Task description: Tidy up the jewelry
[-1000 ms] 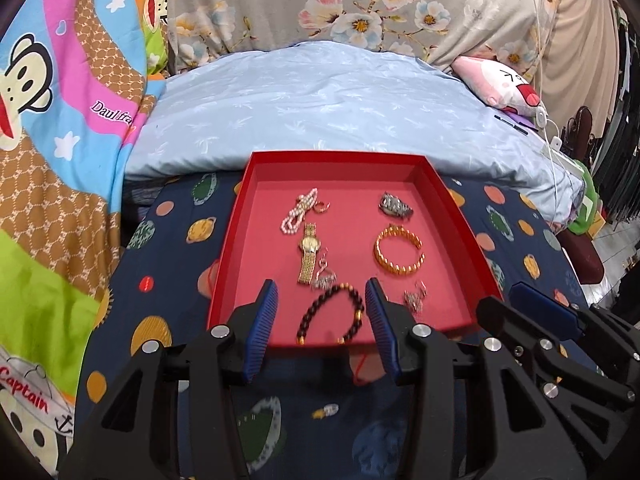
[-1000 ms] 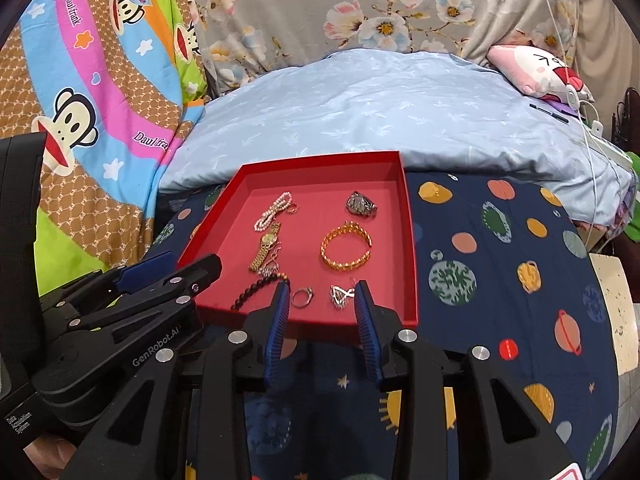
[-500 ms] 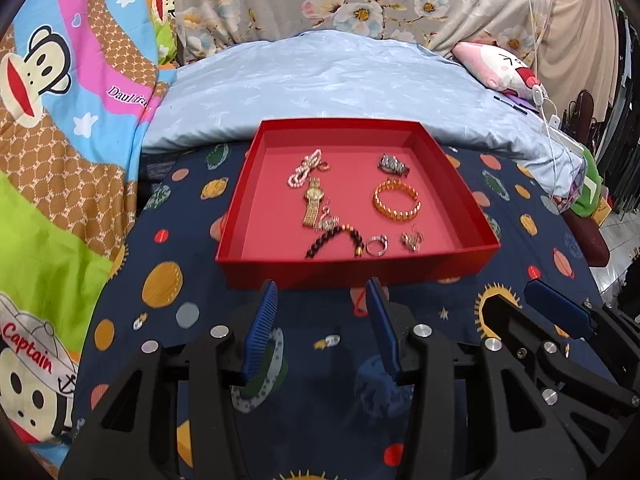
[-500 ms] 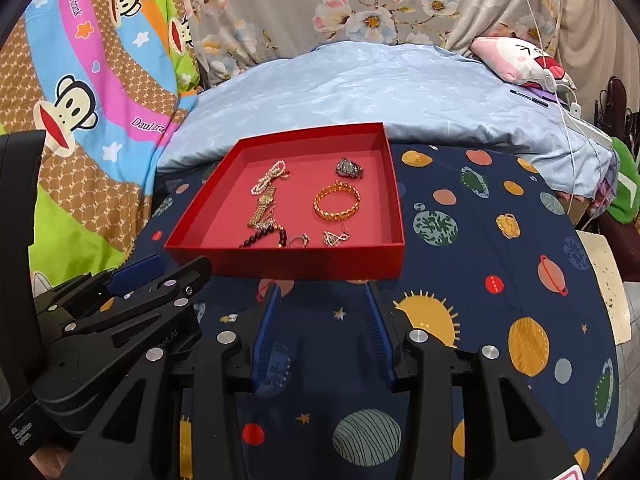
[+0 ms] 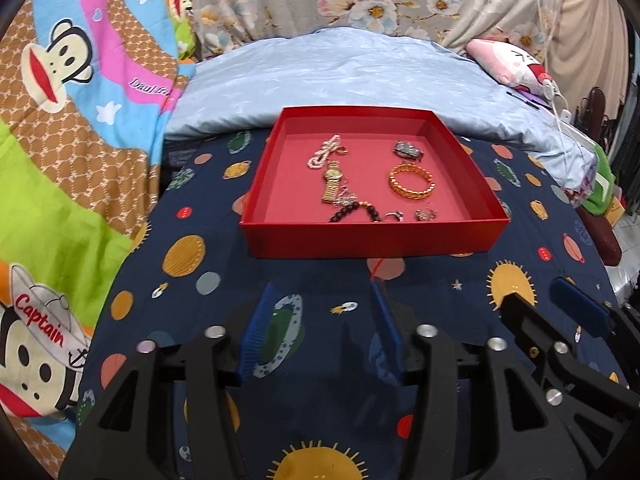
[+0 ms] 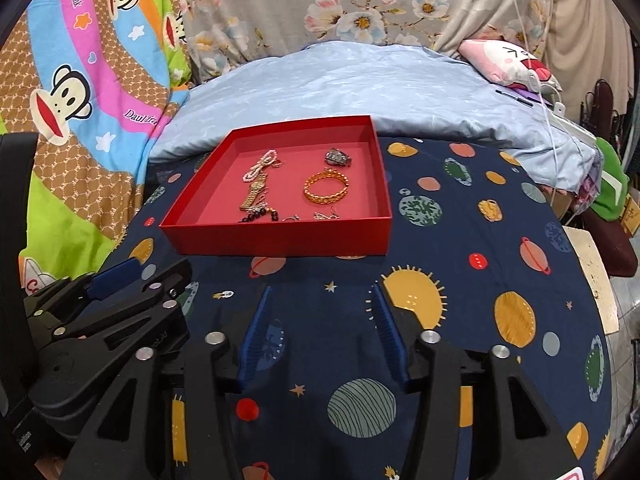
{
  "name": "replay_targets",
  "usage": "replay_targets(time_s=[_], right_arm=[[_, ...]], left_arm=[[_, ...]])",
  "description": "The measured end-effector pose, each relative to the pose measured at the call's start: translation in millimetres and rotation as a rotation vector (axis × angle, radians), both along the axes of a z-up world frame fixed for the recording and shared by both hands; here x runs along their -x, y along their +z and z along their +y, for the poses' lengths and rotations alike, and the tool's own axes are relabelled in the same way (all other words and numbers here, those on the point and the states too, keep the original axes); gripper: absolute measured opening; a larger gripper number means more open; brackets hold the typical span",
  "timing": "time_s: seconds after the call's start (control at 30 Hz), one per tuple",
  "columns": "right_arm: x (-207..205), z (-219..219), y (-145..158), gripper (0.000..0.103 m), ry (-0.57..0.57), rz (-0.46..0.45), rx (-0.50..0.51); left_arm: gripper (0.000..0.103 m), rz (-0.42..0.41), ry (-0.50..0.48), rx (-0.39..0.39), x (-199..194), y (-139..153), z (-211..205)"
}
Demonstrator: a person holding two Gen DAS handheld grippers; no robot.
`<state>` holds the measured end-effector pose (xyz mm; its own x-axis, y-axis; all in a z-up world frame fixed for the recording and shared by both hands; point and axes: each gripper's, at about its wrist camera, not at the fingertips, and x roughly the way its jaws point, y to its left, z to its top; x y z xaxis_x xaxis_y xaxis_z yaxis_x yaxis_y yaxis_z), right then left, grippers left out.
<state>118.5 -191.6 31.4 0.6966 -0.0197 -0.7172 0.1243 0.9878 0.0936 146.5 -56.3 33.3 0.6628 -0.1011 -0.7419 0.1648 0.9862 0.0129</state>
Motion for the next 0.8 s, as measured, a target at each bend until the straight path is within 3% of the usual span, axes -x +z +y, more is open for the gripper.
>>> replay_targets(time_s=[0.1, 0.33, 0.57, 0.8], right_arm=[[4, -3, 0, 0.066, -0.025, -0.006, 0.000], [8, -6, -3, 0.075, -0.057, -0.004, 0.008], [13, -6, -4, 0.086, -0.083, -0.008, 0.034], [17, -5, -5, 0.086, -0.098, -0.009, 0.046]], left_arm=[[0.069, -0.010, 0.032, -0.008, 2, 1, 6], [0.089, -0.021, 0.062, -0.036, 6, 1, 13], [0.092, -0.015, 0.082, -0.044, 10, -1, 18], [0.093, -0.004, 0.087, -0.051, 16, -2, 21]])
